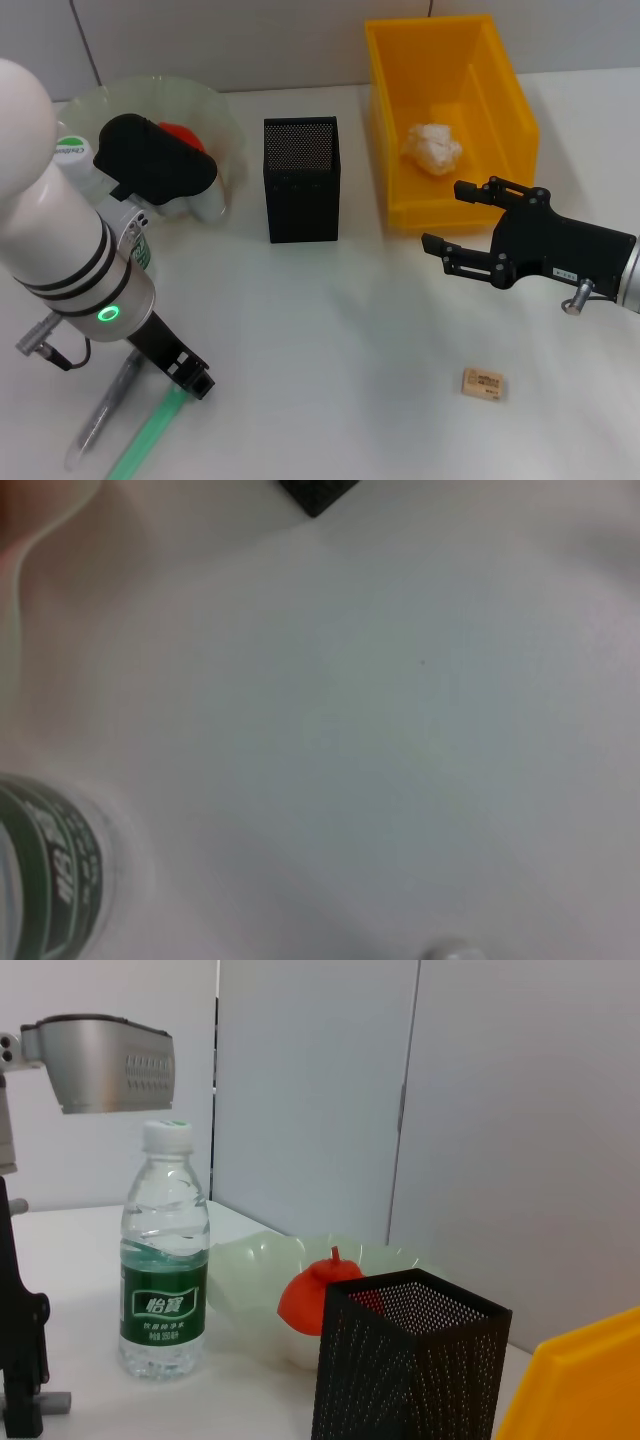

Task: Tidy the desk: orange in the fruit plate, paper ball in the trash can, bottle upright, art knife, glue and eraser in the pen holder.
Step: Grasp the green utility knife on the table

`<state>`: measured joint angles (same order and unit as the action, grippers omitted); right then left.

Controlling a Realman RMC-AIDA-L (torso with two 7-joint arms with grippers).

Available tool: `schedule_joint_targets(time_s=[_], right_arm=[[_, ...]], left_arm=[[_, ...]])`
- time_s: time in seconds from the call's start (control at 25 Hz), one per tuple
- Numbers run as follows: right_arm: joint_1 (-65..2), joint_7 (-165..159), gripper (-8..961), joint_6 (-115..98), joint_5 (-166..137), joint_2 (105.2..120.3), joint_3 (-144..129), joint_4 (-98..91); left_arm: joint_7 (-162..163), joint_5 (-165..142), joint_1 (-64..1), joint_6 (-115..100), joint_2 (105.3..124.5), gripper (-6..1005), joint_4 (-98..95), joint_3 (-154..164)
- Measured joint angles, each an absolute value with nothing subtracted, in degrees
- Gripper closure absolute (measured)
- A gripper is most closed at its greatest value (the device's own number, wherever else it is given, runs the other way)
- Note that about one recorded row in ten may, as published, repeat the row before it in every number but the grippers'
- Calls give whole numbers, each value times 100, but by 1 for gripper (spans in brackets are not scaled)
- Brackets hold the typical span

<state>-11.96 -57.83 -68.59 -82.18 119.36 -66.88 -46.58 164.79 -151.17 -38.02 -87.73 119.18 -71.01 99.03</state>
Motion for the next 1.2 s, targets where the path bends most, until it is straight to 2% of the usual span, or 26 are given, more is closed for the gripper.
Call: schedule_joint_targets(time_s=[0.36, 0.56, 0.8, 1.0, 1.2], right_arm=[[-1208, -5778, 184, -6847, -8218, 11935, -6688, -4658], [-1213, -5776, 184, -6846, -8218, 11935, -6688, -4658], [-1224, -5774, 184, -6828, -8218, 11935, -6688, -4658], [-1223, -5769, 184, -6797, -8218, 11935, -6688, -4658], [-1240, -5765, 184, -6791, -8218, 11935, -6689, -4658]], left_arm=[[16479, -15099, -3856, -8779, 11918, 580, -6972, 9886], [16479, -15099, -3868, -8785, 11918, 693, -6952, 9892], [16474, -15099, -3885, -8783, 11918, 714, -6952, 9889], [16466, -15100, -3903, -8776, 11918, 791, -6952, 9888], [16459, -15099, -3913, -8782, 11918, 796, -6952, 9892]])
